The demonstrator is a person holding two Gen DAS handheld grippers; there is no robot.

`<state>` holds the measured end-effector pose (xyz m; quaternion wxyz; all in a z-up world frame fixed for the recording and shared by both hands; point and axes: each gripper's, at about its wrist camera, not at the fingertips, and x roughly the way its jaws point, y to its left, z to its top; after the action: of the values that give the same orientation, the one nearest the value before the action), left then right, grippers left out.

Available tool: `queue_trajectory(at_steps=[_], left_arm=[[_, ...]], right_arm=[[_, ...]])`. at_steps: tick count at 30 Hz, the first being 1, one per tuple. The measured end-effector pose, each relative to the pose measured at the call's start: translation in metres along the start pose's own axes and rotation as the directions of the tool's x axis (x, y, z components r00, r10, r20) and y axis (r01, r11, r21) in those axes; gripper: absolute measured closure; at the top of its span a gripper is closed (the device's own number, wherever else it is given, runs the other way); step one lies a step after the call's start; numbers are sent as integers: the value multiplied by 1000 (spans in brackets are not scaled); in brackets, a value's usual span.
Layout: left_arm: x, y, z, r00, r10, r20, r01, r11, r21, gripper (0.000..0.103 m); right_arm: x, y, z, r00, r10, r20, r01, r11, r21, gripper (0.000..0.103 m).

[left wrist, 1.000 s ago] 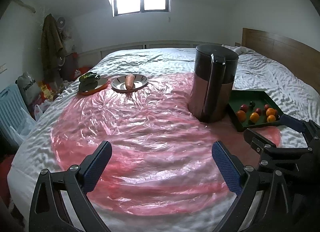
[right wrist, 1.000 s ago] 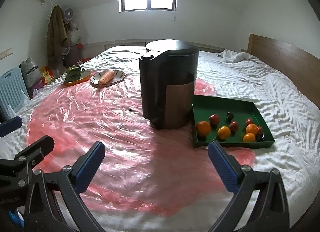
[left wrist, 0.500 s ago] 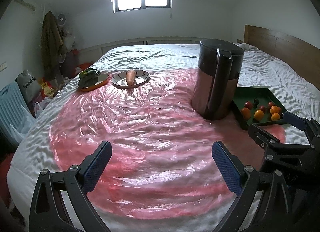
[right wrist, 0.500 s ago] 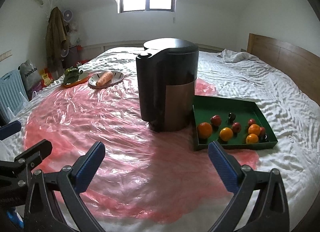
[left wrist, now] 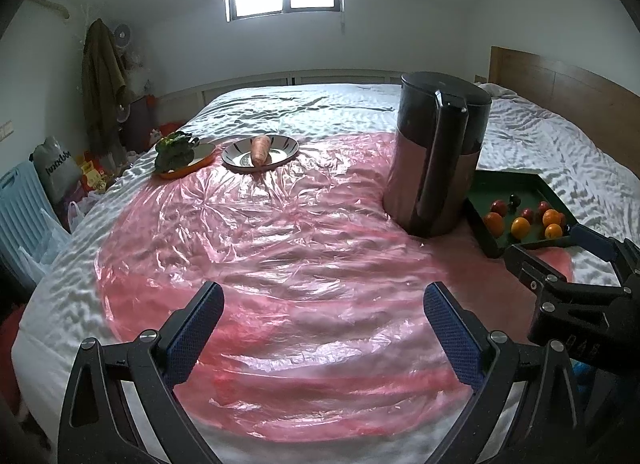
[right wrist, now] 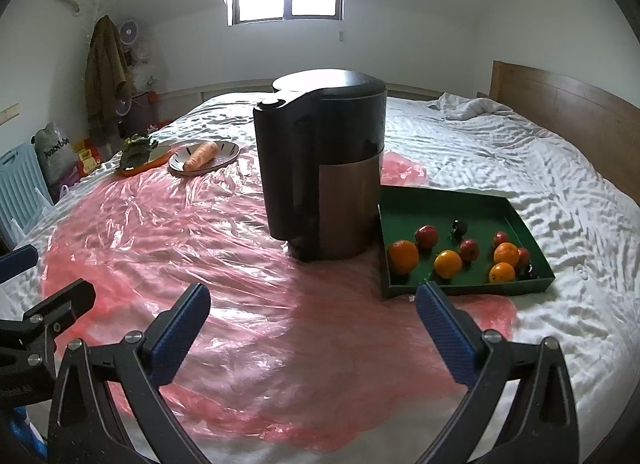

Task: Organize fruits

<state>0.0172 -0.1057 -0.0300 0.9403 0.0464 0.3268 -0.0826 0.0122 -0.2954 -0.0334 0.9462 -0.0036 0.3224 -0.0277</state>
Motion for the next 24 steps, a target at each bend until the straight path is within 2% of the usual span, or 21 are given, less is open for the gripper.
queue_trajectory(at_steps=[24], left_arm=[[5,4,-2,1000,3,-14,-4,1000,-13,5]], right_arm=[[2,-8,-4,1000,-18,-4,18,1000,17,0]])
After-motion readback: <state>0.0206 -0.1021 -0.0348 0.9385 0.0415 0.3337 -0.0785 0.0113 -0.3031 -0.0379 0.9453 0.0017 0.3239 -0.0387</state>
